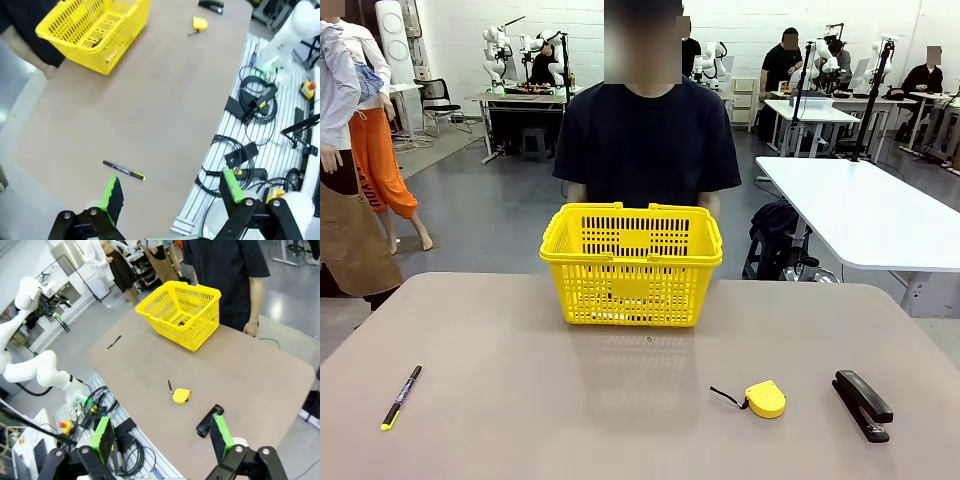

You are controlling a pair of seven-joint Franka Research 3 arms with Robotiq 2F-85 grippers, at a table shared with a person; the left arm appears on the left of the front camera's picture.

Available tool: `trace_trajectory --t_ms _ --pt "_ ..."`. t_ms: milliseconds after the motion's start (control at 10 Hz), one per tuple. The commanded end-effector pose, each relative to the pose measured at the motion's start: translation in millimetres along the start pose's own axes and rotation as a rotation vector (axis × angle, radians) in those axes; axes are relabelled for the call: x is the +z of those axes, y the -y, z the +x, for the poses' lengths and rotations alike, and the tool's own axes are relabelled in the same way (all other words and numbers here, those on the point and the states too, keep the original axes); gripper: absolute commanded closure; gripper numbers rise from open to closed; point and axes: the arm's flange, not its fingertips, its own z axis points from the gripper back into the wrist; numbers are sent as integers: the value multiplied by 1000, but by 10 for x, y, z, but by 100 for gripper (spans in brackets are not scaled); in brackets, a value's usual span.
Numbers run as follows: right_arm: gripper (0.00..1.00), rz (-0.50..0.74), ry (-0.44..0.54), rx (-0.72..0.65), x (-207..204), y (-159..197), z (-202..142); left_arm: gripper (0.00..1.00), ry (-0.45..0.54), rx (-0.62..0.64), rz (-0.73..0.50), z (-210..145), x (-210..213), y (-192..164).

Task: Place the items the person wants into the basket.
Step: Pick up the item the person points to and place it in the Market Basket.

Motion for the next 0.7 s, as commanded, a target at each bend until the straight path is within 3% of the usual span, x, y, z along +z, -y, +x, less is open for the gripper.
trace_trajectory --t_ms 0,200,600 --pt "0 20 18 19 8 -9 27 0 122 88 -34 -195 161 -319" --pt "0 20 18 19 8 -9 27 0 209 145 -33 -413 324 -509" --pt "0 20 18 19 8 -9 27 0 337 137 -3 -659 535 -599"
